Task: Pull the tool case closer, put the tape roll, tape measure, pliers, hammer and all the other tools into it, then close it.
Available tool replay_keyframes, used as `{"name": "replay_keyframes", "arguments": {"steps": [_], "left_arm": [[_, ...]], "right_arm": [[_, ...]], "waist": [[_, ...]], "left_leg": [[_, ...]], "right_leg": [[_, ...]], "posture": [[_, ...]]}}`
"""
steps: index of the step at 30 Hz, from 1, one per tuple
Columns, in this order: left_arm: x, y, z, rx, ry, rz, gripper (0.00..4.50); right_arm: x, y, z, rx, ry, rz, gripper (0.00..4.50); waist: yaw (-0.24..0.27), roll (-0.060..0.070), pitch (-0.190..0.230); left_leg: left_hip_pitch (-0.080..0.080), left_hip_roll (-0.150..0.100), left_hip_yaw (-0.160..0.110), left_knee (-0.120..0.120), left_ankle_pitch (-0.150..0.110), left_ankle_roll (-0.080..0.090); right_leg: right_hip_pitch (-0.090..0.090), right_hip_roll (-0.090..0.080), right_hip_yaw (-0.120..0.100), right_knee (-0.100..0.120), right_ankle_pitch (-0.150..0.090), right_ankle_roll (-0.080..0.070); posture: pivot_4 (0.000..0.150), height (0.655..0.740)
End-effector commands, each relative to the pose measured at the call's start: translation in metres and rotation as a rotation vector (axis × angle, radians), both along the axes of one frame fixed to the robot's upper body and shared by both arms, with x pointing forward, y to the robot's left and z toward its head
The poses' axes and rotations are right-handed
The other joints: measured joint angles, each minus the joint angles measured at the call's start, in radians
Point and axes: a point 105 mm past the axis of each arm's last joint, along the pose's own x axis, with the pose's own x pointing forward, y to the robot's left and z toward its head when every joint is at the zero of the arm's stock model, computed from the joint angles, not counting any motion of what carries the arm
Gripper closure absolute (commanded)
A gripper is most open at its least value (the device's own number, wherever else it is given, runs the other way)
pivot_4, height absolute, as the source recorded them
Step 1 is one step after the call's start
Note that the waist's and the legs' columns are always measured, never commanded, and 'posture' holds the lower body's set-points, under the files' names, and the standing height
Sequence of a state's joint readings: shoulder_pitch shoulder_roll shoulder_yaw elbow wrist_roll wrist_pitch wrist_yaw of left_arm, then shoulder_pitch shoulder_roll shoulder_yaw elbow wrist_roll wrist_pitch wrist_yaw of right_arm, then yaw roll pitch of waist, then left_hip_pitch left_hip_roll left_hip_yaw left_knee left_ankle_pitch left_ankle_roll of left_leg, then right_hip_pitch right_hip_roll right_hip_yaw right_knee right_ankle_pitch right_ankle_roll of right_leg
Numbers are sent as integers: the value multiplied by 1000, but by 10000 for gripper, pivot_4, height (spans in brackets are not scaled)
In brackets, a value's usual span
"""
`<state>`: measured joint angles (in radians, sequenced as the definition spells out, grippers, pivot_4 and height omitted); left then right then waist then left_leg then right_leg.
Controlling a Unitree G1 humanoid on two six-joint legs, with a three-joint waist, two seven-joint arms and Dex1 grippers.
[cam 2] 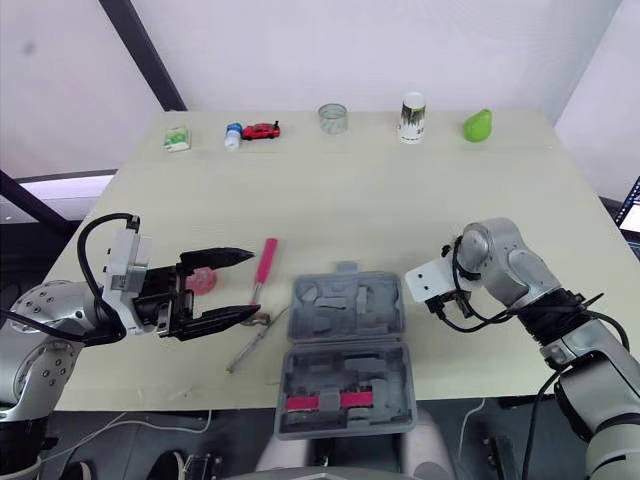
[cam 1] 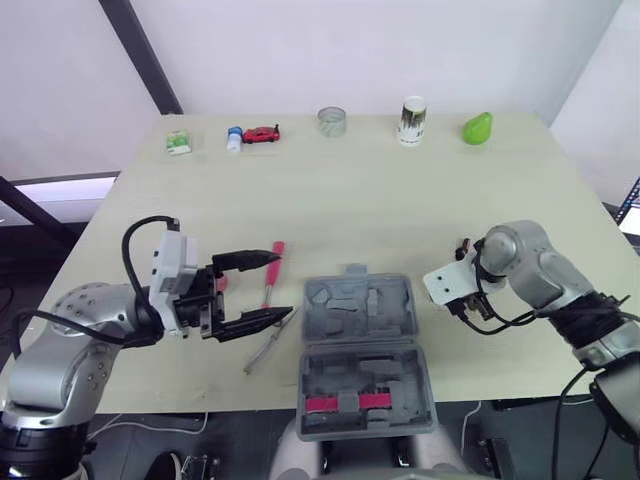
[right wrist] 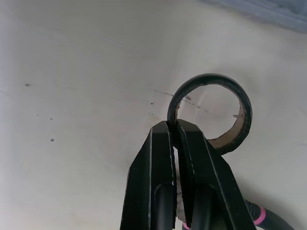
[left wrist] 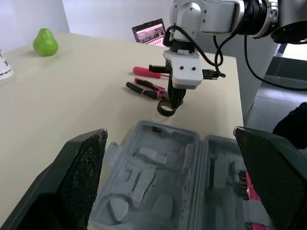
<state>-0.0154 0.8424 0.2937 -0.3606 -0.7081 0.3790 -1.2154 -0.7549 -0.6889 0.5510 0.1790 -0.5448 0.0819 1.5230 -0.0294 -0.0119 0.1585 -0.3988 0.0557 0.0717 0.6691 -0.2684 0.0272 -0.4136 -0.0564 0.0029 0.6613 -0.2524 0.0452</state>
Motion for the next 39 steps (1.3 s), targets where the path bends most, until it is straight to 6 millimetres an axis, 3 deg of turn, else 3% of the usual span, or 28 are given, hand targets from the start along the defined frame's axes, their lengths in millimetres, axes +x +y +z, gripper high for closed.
{"name": "replay_keyframes", "arguments": {"steps": [1,8,17,23,28,39], "left_arm": [[2,7,0,46,-49,20,0],[5,24,-2,1,-80,116,0],[-22,48,-19,-13,-17,186,0],[-37,58,-22,-28,3,227,0],[-41,58,-24,-78,-12,293,0],[-44,61,-22,-94,-17,364,0]], "right_arm": [[5,18,23,12,-47,79,44615],[-1,88,52,100,-39,247,44615],[-5,159,47,50,-17,377,44615],[-8,185,40,21,-15,420,44615],[-13,218,42,21,-27,465,44615],[-11,235,33,4,-42,495,44615]], "waist": [[-4,0,0],[-10,0,1],[-7,-1,0],[-8,-2,0],[-13,-1,0],[-13,-4,0]], "left_leg": [[0,0,0,0,0,0],[0,1,0,0,0,0],[-1,1,0,0,0,0],[-1,1,0,0,2,-4],[-1,2,0,-1,2,-4],[-1,2,-1,-1,0,-8]], "right_leg": [[0,0,0,0,0,0],[-1,1,0,1,0,0],[-2,1,0,1,0,-1],[-2,0,-1,1,0,-1],[-2,0,-2,2,0,-1],[-2,-1,-2,1,-1,-2]], "posture": [[1500,7400],[1500,7400],[1500,7400],[1500,7400],[1500,7400],[1500,7400]]}}
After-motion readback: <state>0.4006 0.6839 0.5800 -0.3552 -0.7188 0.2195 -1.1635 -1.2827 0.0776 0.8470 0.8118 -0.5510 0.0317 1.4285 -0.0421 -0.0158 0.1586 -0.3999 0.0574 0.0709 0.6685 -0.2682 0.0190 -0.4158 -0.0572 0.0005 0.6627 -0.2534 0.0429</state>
